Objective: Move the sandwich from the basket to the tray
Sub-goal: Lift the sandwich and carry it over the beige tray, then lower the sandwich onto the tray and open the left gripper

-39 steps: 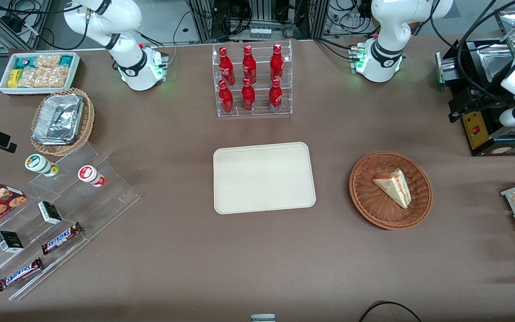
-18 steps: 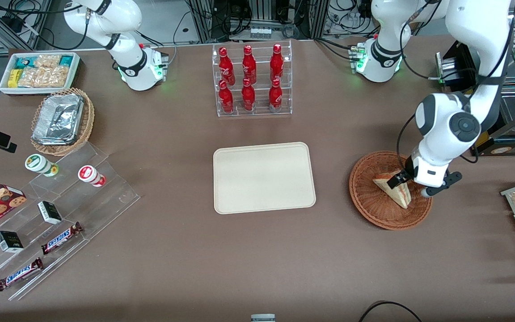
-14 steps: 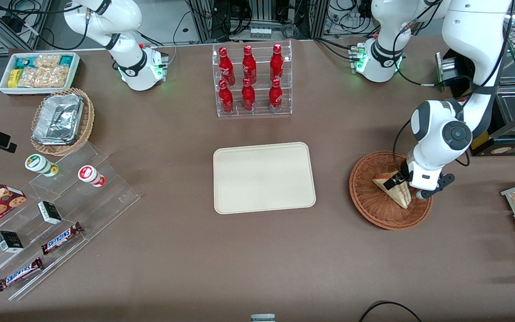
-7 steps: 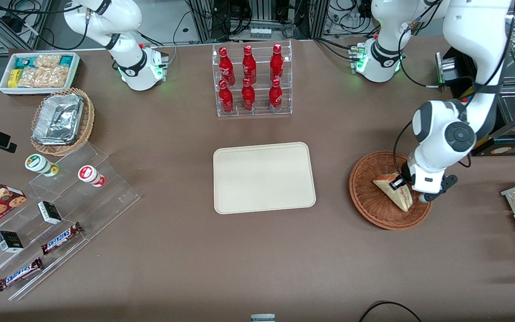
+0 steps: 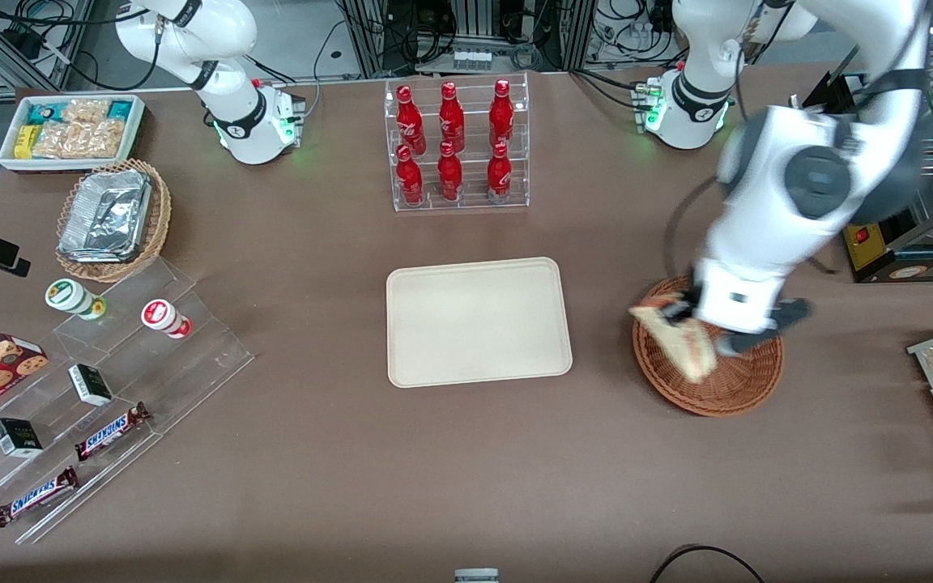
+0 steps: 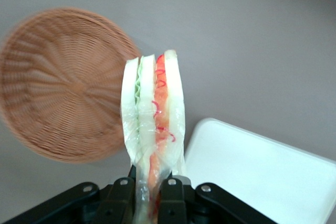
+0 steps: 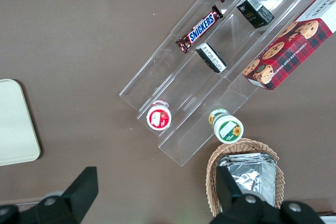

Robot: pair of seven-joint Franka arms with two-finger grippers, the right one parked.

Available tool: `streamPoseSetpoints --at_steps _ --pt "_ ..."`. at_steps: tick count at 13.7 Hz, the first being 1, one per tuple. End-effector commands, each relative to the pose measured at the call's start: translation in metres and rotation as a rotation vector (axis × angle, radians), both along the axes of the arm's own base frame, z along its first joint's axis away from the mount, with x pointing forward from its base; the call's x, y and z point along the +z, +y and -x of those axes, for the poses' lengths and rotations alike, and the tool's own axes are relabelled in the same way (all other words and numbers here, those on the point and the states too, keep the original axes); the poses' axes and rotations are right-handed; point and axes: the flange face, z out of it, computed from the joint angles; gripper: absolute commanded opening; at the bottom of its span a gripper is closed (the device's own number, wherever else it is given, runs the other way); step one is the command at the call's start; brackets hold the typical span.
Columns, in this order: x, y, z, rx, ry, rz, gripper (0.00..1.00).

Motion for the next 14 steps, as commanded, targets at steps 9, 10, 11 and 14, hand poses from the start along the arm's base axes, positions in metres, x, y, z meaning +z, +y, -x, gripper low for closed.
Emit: streamPoseSetpoints --at_steps 9,10,11,14 --pt "-0.165 -0.227 0.066 -0.291 0.043 -0.011 0.00" --pt "-0.173 -0.235 0.070 -0.304 0.045 -0.012 0.00" --pt "-0.182 -0.237 0.072 -0.313 0.048 -0.025 0.00" --pt "-0.212 -0.247 0.087 -0.353 0.053 -0.088 0.00"
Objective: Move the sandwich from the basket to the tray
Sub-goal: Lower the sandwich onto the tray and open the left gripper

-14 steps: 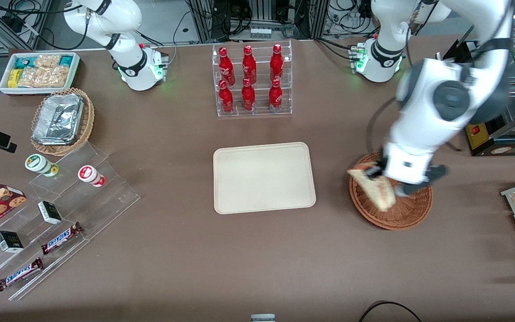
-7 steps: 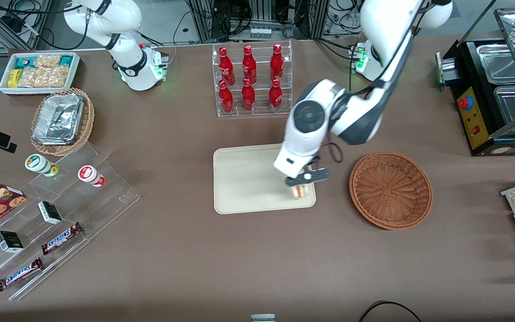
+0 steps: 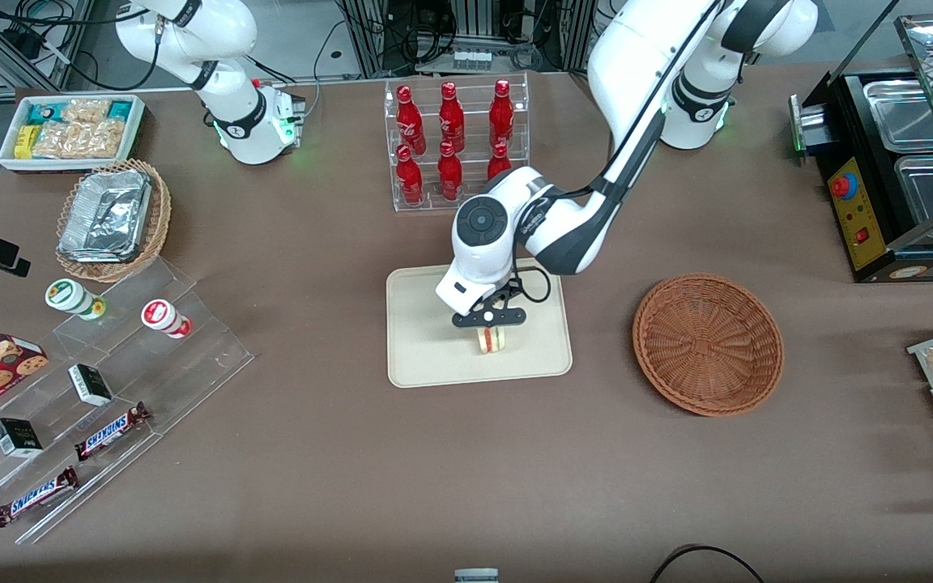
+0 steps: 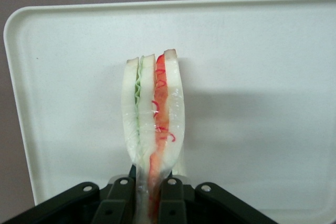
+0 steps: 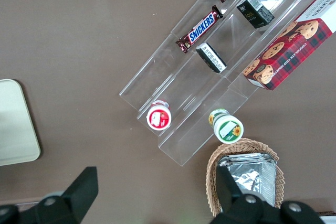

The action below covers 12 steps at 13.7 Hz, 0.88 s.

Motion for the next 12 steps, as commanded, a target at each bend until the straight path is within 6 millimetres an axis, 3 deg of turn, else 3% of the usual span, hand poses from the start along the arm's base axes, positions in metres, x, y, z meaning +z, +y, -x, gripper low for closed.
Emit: streamPoseSetpoints --at_steps 1,4,6,8,9,11,12 --pt "-0.016 -0.011 0.003 -0.013 -0.019 -0.032 0.00" --pt "-0.017 -0.013 0.005 -0.015 -0.020 -0.029 0.03" --pt "-0.015 -0.012 0.004 -0.026 -0.019 -0.028 1.00" --pt "-0.007 -0.011 0.003 -0.011 -0.024 -0.025 1.00" --pt "0.009 -0.010 0.001 -0.003 -0.030 -0.018 1.00" --pt "0.065 0.004 -0.005 0.026 -0.036 -0.017 1.00" --pt "0.099 0.022 -0.015 0.052 -0.045 -0.014 1.00"
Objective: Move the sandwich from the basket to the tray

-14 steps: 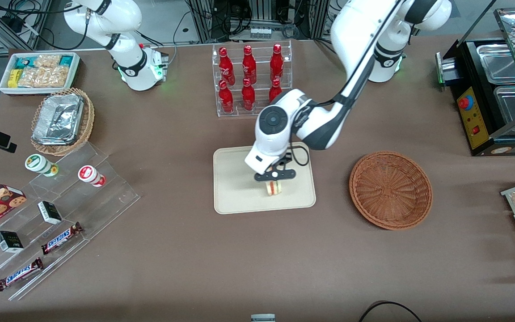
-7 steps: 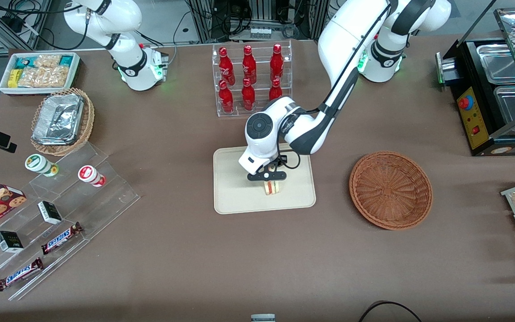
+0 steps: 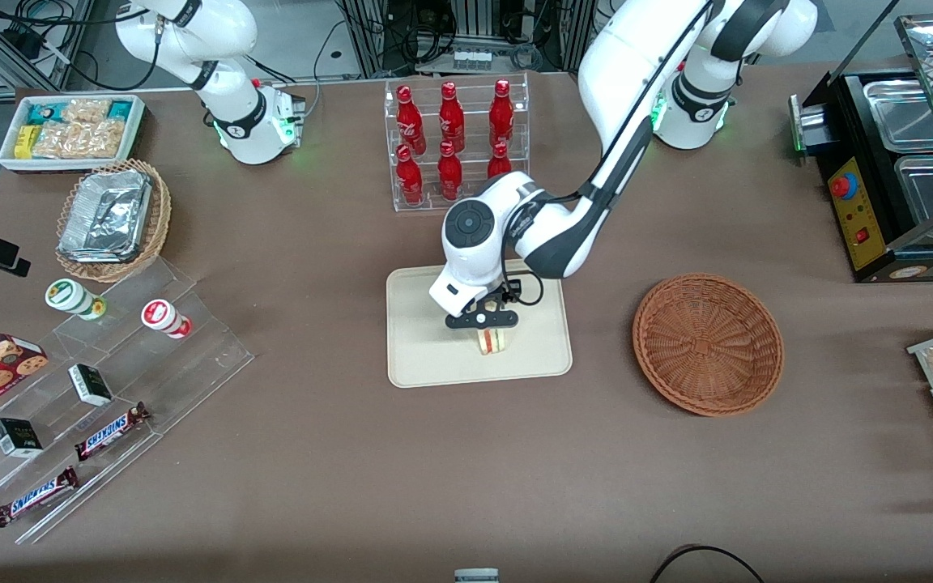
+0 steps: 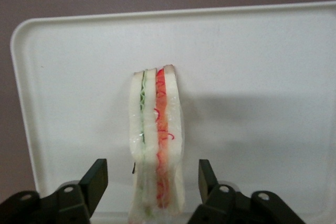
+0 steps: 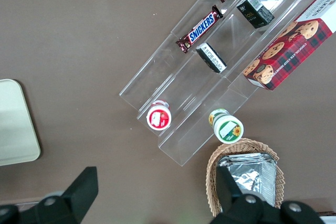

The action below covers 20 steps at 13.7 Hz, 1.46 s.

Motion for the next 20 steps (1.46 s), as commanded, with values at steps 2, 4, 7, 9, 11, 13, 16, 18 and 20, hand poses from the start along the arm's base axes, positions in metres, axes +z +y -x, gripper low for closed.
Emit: streamPoseSetpoints --at_steps 2,4,7,9,11,13,16,18,20 --pt "0.148 0.077 -0.025 0.127 -0.043 0.009 1.00" --pt "0.216 0.147 -0.045 0.228 -0.052 0.031 1.00" --pt "0.280 0.236 -0.049 0.224 -0.036 0.008 1.00" --pt "0.308 0.292 -0.048 0.155 -0.006 -0.004 1.00" --pt "0.334 0.350 -0.041 0.152 0.023 -0.006 1.00" --pt "0.351 0.404 -0.032 0.063 0.058 -0.006 1.00" --pt "0.366 0.449 -0.013 -0.041 0.078 0.001 1.00" --pt "0.367 0.471 -0.007 -0.067 0.070 0.009 1.00" --pt "0.373 0.468 -0.011 -0.080 0.051 0.025 1.00"
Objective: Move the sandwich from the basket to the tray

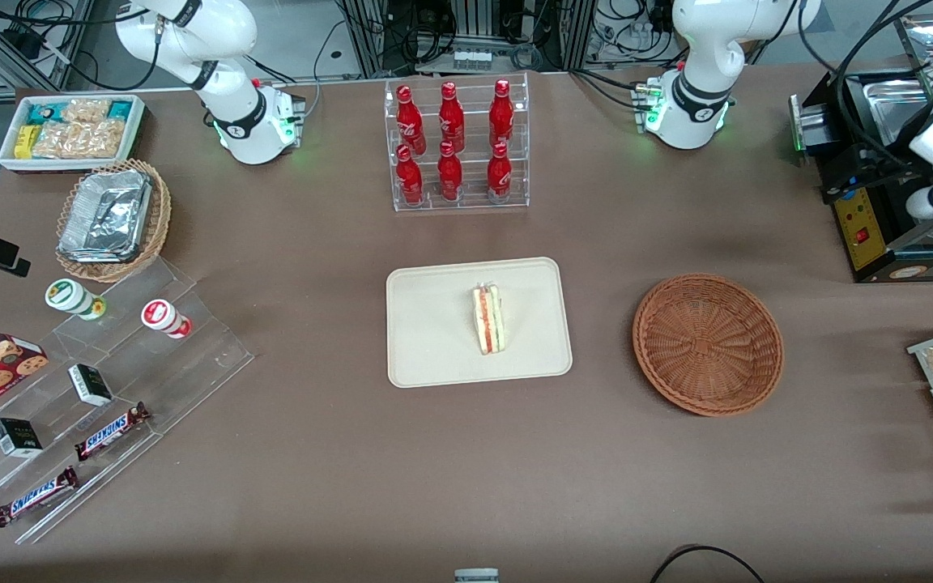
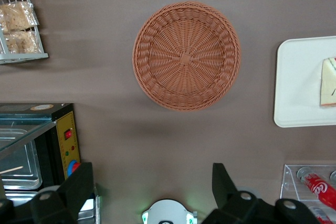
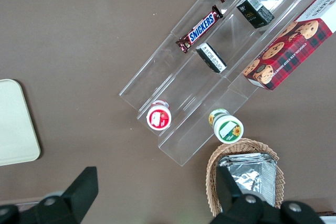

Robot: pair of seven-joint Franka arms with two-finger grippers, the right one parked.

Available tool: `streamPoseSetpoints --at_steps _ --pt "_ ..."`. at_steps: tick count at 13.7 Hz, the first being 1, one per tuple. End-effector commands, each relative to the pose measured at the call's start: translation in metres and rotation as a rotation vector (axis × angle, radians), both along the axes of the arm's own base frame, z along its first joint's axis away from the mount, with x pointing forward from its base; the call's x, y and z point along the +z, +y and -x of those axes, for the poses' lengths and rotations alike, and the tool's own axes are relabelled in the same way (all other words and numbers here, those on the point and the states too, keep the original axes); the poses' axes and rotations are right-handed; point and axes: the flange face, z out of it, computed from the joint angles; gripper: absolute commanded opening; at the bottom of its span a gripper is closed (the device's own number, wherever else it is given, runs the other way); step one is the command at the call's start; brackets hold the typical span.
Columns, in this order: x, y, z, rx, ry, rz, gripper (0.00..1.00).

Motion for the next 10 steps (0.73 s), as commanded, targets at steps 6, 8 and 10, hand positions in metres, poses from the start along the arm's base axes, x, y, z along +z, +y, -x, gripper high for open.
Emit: streamPoseSetpoints --at_steps 6,8,10 --pt "0.017 -0.020 -0.022 -0.060 -0.071 0.034 1.00" --pt "0.017 -0.020 -0.026 -0.063 -0.098 0.026 1.00" --pt "0.017 -0.021 -0.028 -0.058 -0.098 0.034 1.00"
